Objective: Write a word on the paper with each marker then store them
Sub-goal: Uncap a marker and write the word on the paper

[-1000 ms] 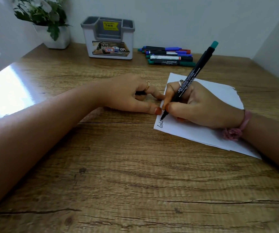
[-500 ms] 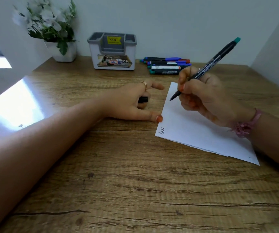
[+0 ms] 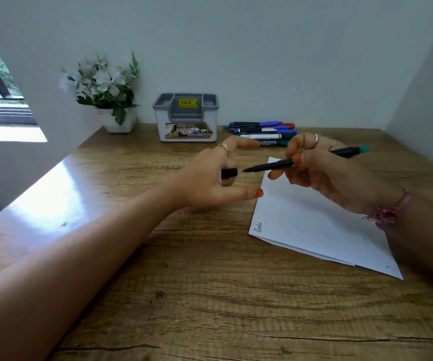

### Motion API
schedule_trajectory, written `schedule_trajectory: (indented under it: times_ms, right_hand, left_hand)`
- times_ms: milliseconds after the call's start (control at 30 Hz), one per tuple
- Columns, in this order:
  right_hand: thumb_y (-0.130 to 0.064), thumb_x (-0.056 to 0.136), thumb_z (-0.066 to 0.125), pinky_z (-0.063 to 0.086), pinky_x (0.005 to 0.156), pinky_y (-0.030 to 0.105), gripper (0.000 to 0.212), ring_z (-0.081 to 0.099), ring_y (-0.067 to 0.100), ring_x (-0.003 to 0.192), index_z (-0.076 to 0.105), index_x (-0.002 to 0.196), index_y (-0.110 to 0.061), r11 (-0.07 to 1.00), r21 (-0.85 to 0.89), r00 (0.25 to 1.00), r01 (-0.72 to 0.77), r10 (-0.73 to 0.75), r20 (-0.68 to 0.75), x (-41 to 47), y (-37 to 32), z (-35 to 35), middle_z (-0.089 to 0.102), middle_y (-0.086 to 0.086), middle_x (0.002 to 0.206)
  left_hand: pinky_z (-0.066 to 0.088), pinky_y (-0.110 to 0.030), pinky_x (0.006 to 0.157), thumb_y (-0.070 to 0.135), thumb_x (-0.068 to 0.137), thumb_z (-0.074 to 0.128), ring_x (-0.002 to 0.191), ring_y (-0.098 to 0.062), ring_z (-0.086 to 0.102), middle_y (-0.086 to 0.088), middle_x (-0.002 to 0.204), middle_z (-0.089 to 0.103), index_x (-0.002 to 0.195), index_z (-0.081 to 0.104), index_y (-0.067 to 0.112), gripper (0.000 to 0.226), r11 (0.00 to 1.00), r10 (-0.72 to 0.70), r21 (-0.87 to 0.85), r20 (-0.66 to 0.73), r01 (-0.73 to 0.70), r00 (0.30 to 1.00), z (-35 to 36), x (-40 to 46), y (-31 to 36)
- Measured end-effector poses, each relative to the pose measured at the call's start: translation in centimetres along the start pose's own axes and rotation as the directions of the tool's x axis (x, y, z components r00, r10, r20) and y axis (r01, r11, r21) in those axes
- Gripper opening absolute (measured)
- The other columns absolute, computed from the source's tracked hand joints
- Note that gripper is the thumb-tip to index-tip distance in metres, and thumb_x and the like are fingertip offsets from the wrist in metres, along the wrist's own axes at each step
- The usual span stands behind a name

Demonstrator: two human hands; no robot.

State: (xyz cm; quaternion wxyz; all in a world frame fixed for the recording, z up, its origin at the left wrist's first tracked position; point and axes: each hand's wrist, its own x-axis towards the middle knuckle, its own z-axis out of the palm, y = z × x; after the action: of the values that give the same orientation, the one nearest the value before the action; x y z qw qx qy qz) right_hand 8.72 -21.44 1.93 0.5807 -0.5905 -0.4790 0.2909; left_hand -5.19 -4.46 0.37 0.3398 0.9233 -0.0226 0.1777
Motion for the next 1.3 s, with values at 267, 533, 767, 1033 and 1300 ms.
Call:
schedule_trajectory:
  times_ms: [267,533,767,1033,1300]
  right_hand:
    - [-0.021,0.066,0.066,0.04,0.062,0.03,0.013,0.059,0.015,0.061,0.055,0.07,-0.014,0.999,-0.041,0.999,0.0,-0.001,-0.038,0.0,-0.1,0.5,0.071,0.022,0.083]
    - [-0.04,0.059,0.081,0.047,0.057,0.021,0.025,0.062,0.016,0.067,0.075,0.078,-0.024,0.989,-0.092,0.991,0.117,-0.123,-0.059,-0.1,0.0,0.4,0.072,0.009,0.079]
    - [-0.015,0.064,0.077,0.047,0.052,0.018,0.019,0.064,0.011,0.061,0.07,0.082,-0.019,0.97,-0.174,0.973,0.17,-0.193,-0.126,-0.4,-0.1,2.1,0.069,-0.002,0.067]
    - [-0.023,0.07,0.067,0.054,0.057,0.021,0.022,0.072,0.023,0.073,0.07,0.089,-0.014,0.996,-0.091,0.986,0.027,-0.041,-0.164,-0.4,-0.7,0.9,0.074,0.004,0.08]
    - [-0.018,0.062,0.075,0.055,0.06,0.02,0.025,0.071,0.018,0.069,0.071,0.085,-0.008,0.98,-0.182,0.975,0.08,-0.115,-0.191,0.1,0.0,0.4,0.074,0.01,0.077]
  left_hand:
    - [0.038,-0.03,0.048,0.038,0.076,0.073,0.046,-0.015,0.046,-0.001,0.053,0.053,0.133,0.034,0.025,0.07,1.0,0.011,0.017,0.022,-0.012,1.0,0.1,0.1,0.2]
    - [0.031,-0.023,0.041,0.037,0.079,0.071,0.038,-0.013,0.042,-0.003,0.047,0.052,0.125,0.042,0.026,0.055,0.998,0.042,0.039,0.013,-0.043,0.999,-0.1,0.1,-0.1]
    - [0.033,-0.019,0.048,0.054,0.086,0.049,0.046,-0.004,0.043,0.009,0.052,0.05,0.108,0.047,0.045,0.024,0.997,0.07,-0.014,0.001,-0.07,0.998,0.2,0.2,-0.2]
    - [0.036,-0.025,0.05,0.051,0.087,0.042,0.05,-0.006,0.04,0.003,0.058,0.045,0.092,0.055,0.035,0.021,0.999,0.008,-0.05,-0.002,-0.008,1.0,-0.3,0.3,-0.6]
    - [0.036,-0.02,0.047,0.059,0.079,0.049,0.046,-0.005,0.046,0.009,0.052,0.051,0.084,0.053,0.032,0.028,0.993,0.007,0.118,-0.037,-0.003,0.999,-0.1,0.6,-0.7]
